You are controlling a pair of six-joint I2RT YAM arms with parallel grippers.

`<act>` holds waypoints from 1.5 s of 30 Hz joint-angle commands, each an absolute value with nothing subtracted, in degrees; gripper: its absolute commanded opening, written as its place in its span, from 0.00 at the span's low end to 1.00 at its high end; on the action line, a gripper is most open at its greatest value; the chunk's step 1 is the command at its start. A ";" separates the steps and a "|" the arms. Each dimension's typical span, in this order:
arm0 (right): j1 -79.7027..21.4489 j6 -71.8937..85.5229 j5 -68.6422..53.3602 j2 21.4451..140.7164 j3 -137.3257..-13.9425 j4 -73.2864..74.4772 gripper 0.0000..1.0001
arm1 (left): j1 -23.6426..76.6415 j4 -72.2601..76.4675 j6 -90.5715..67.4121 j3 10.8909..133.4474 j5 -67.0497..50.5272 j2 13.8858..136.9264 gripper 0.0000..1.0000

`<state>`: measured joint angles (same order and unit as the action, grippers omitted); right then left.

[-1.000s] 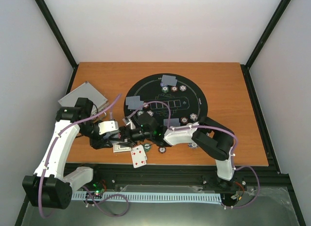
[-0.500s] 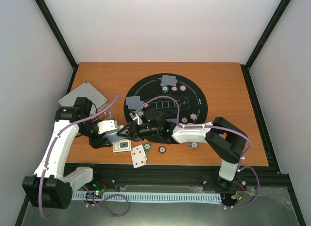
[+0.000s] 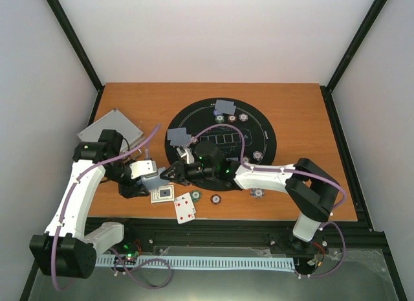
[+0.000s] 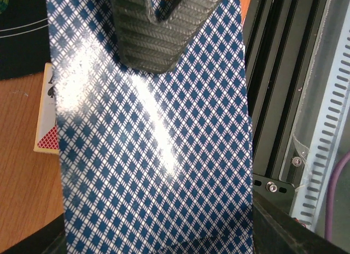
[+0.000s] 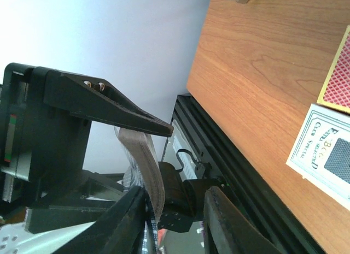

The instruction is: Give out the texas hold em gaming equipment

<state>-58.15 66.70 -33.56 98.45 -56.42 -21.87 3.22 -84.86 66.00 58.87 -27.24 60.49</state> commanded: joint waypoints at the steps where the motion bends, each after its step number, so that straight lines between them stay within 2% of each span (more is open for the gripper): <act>1: -57.57 65.05 -30.94 96.71 -56.59 -18.31 0.26 | 3.16 -86.31 67.41 60.83 -28.74 59.94 0.01; 4: -57.58 66.33 -31.51 96.13 -56.21 -20.49 0.22 | 3.13 -86.23 67.41 60.68 -28.73 59.93 0.01; 15: -59.58 68.23 -33.35 97.99 -58.60 -24.04 0.26 | 3.13 -86.18 67.43 60.38 -28.09 59.88 0.01; 20: -59.54 67.99 -33.03 97.58 -57.73 -23.76 0.22 | 3.15 -86.18 67.41 60.30 -27.74 59.62 0.01; 29: -57.57 65.80 -32.84 93.56 -56.09 -20.12 0.03 | 3.11 -86.17 67.41 60.29 -27.68 59.86 0.01; 39: -53.61 63.75 -34.04 88.04 -52.53 -16.84 0.03 | 3.14 -86.25 67.41 60.46 -27.47 59.94 0.01; 45: -47.08 59.76 -36.74 85.18 -51.41 -10.77 0.03 | 3.16 -86.34 67.28 60.46 -27.20 59.95 0.01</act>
